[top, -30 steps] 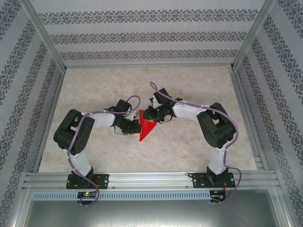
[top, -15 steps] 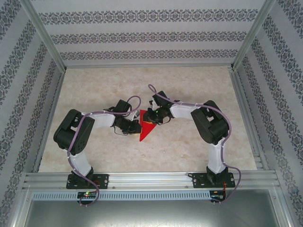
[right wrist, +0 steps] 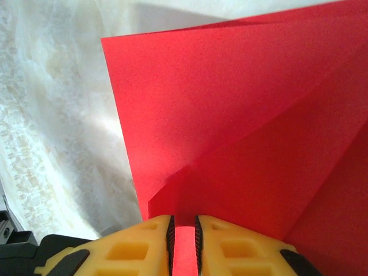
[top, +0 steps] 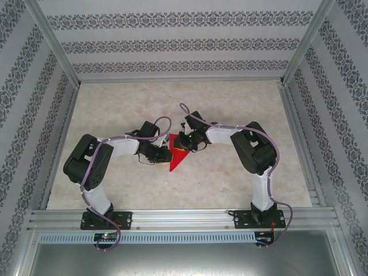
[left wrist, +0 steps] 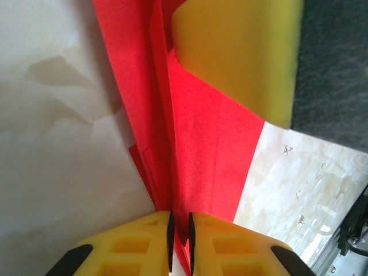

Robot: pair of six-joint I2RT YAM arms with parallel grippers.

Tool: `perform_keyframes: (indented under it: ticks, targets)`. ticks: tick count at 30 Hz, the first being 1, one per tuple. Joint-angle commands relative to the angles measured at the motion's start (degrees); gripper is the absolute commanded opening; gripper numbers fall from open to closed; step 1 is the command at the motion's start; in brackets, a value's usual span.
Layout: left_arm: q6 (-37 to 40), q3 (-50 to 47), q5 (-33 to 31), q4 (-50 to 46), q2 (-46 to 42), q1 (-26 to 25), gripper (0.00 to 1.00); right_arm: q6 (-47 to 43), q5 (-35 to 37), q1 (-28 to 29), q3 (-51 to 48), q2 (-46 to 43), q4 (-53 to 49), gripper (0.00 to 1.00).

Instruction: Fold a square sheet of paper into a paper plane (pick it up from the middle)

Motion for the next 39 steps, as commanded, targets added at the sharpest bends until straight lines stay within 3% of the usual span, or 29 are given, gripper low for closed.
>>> perform_keyframes:
  ticks: [1, 17, 28, 39]
  targets:
    - [-0.09, -1.16, -0.64, -1.89, -3.37, -0.63, 0.22, -0.16, 0.11, 0.47, 0.55, 1.53, -0.15, 0.20]
    - [-4.11, -3.13, 0.23, 0.97, -4.09, -1.92, 0.27, 0.13, 0.76, 0.97, -0.08, 0.13, -0.97, 0.20]
    - [-3.18, -3.04, -0.73, 0.04, -3.12, -3.04, 0.18, 0.46, 0.85, 1.00, -0.60, -0.10, -0.63, 0.20]
    - [-4.13, -4.72, -0.99, 1.94, -2.78, -3.79, 0.18, 0.64, 0.78, 0.89, -1.76, -1.03, 0.08, 0.21]
